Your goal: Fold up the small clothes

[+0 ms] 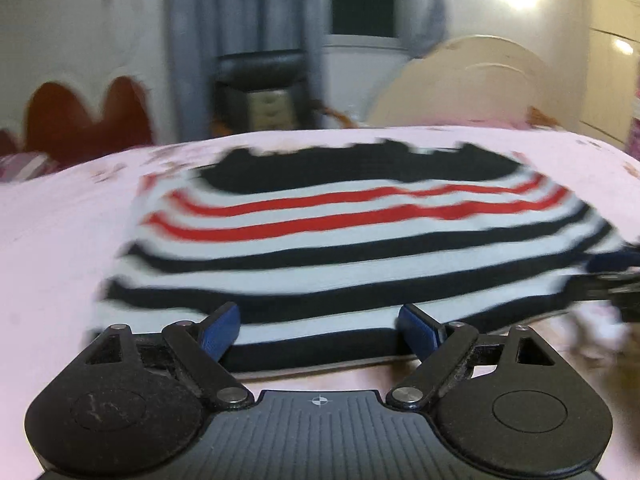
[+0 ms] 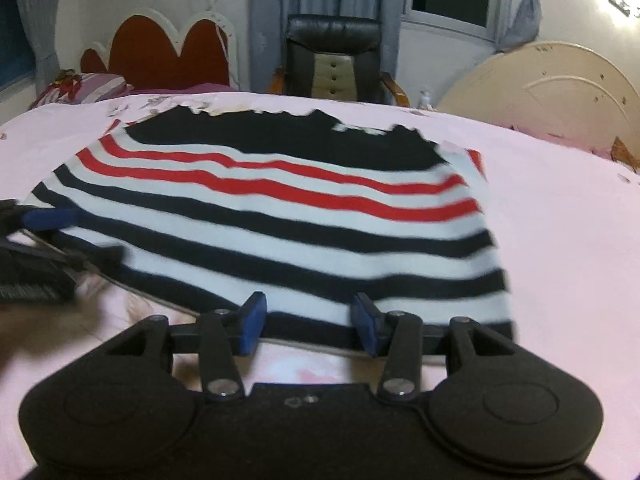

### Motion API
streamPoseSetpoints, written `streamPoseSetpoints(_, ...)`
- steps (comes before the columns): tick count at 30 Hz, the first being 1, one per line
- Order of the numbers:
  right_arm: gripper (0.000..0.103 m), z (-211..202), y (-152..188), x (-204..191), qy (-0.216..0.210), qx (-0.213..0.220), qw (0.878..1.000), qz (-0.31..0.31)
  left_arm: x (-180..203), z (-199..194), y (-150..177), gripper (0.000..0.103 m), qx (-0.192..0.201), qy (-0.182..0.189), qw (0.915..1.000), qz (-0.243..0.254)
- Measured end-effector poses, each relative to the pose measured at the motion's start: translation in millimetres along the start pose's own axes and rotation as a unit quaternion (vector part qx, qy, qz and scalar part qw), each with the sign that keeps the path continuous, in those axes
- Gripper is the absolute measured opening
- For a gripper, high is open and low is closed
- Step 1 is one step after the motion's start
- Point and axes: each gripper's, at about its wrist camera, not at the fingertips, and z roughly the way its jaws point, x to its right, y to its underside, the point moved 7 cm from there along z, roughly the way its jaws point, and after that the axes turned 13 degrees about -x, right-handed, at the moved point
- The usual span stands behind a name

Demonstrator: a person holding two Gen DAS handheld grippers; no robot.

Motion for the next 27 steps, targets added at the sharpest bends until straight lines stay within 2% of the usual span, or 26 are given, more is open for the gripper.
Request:
streamPoseSetpoints(3, 0.045, -5, 10, 25, 0.006, -0.002, 0.999, 0.031, -40, 2, 9, 0.086, -0.016, 0.011, 0.9988, -0.045)
streamPoseSetpoints(5, 0.045, -8, 16, 38, 0.002, -0.002, 0.998, 0.058, -49, 2, 10, 0.086, -0.019, 0.022, 0.9981, -0.055)
streamPoseSetpoints(9, 0.043, -9, 15, 42, -0.001, -0.006, 0.998, 0.064, -43, 4, 8, 0.086, -0.031, 0.002, 0.9989, -0.034)
streamPoseSetpoints(11, 0.041, -10, 12, 53, 0.014, -0.002, 0.997, 0.081, -43, 5, 9, 0.086, -0.031, 0.004, 0.9988, -0.039)
streamPoseSetpoints(13, 0.031, -9, 16, 71, 0.020, -0.004, 0.995, 0.102, -43, 5, 10, 0.086, -0.028, 0.003, 0.9990, -0.036)
streamPoseSetpoints(15, 0.029, -7, 20, 83, -0.006, -0.003, 0.992, 0.122, -43, 5, 12, 0.086, -0.026, -0.001, 0.9992, -0.032)
streamPoseSetpoints(20, 0.031, -2, 17, 75, 0.017, -0.003, 0.996, 0.092, -42, 9, 9, 0.089, -0.031, -0.007, 0.9989, -0.035)
streamPoseSetpoints(27, 0.031, -3, 17, 76, 0.015, 0.001, 0.995, 0.102, -40, 9, 7, 0.089, -0.035, -0.009, 0.9988, -0.032)
